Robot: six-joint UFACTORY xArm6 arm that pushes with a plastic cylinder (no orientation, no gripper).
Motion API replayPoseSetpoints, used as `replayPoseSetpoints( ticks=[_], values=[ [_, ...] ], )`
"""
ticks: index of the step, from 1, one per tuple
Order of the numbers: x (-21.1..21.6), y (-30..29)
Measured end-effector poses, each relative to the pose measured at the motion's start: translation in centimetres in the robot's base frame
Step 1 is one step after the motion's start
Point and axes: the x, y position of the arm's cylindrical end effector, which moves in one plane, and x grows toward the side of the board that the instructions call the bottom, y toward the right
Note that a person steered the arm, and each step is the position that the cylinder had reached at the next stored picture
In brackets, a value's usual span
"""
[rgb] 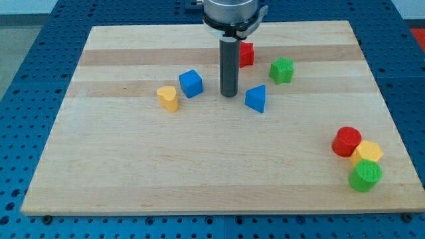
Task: Push the blue triangle towards the group of blocks
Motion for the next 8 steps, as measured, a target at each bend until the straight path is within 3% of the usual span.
replayPoseSetpoints(
  ticks=[3, 5, 8],
  values=[
    [1.3, 6.3],
    [2.8, 5.1],
    [9.5, 5.1]
  ],
)
